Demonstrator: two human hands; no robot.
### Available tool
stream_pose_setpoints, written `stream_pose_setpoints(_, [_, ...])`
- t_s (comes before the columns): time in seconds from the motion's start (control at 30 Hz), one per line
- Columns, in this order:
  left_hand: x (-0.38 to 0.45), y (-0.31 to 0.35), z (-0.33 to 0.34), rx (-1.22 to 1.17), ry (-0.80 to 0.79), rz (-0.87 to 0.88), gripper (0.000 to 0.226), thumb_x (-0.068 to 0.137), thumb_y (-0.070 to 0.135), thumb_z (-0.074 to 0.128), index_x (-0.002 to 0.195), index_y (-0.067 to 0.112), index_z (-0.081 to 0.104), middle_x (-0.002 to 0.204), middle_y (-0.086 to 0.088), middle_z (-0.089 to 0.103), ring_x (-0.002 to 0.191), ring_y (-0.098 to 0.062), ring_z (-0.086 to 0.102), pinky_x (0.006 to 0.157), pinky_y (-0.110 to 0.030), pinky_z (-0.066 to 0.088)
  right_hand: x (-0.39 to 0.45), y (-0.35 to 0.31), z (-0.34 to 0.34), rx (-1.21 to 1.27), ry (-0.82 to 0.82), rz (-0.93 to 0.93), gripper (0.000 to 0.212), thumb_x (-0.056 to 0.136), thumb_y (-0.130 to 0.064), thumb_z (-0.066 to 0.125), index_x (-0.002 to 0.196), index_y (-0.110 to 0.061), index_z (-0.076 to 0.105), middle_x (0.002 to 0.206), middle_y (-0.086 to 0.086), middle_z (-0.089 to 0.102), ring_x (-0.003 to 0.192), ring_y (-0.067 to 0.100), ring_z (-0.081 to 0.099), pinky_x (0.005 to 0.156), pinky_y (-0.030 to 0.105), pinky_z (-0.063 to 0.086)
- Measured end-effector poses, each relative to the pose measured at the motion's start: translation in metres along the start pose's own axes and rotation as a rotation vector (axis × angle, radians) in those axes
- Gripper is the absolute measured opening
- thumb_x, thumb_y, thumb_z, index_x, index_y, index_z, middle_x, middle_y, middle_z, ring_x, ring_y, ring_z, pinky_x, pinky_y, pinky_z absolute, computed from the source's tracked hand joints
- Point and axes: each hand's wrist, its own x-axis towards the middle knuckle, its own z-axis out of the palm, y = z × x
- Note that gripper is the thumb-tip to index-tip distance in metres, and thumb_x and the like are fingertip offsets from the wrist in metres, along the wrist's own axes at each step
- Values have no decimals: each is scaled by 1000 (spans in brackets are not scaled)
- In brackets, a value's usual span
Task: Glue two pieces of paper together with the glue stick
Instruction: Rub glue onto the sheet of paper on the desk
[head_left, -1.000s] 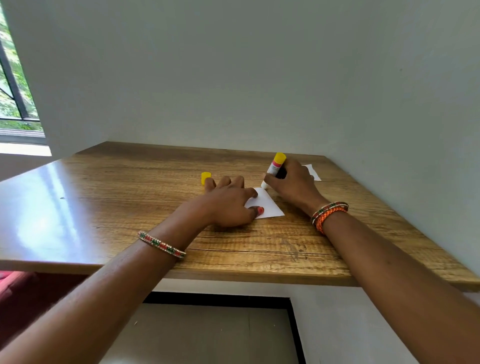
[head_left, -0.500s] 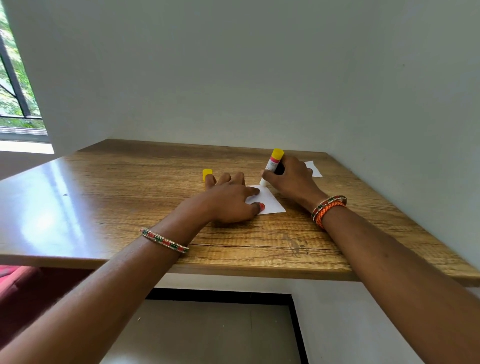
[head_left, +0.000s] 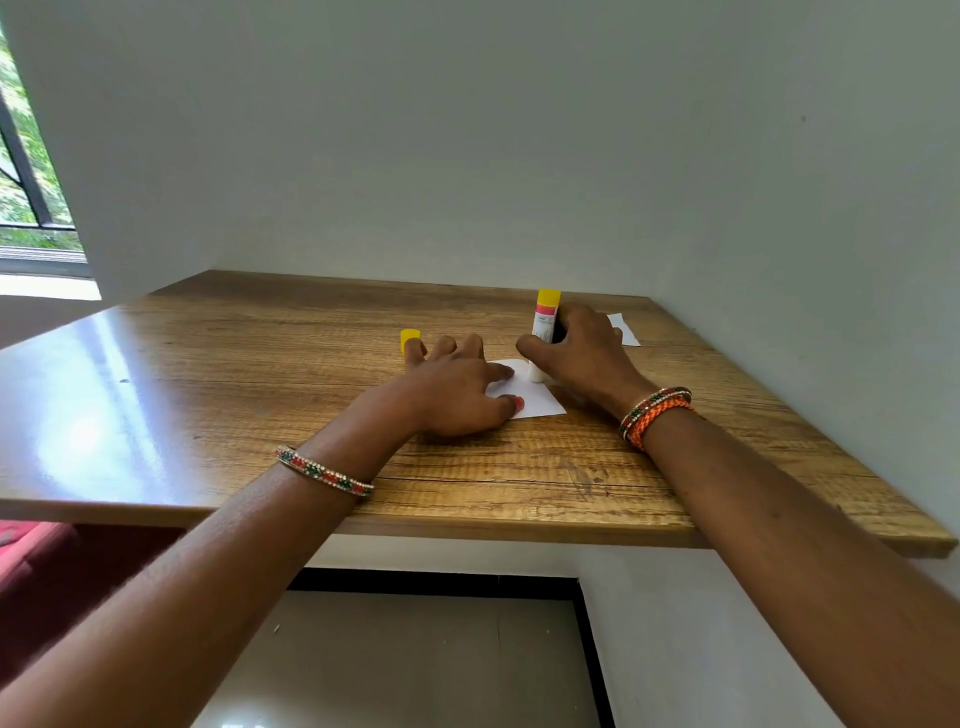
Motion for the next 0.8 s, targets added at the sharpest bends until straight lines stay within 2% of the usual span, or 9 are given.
stream_pose_setpoints(0.53, [0,-1,2,-41,27,-18,56,90,58,32,142,37,31,134,-7,36,135,-27,24,110,-54,9,-29,-1,-12,2,3,21,20,81,-38,62,87,-19,57,81,-3,58,84,18,58,91,54,46])
stream_pose_setpoints(0.7, [-1,0,2,-34,32,-25,55,91,57,32,142,37,31,135,-8,37,135,-28,24,111,-55,8,-35,-1,-15,20,-7,41,26,81,-39,62,90,-14,62,86,1,62,89,22,61,90,54,47])
stream_pose_setpoints(0.77, [-2,0,2,-33,39,-28,55,91,57,32,142,37,32,134,-8,37,135,-28,24,111,-55,8,-37,-1,-16,36,-8,67,26,81,-36,63,91,-13,63,87,2,62,88,21,61,89,49,49])
stream_pose_setpoints(0.8, [-2,0,2,-33,41,-26,56,91,57,32,142,36,32,134,-7,37,135,-28,24,111,-55,8,-38,-2,-17,71,7,79,23,82,-34,63,90,-12,63,86,2,62,84,18,60,85,42,51])
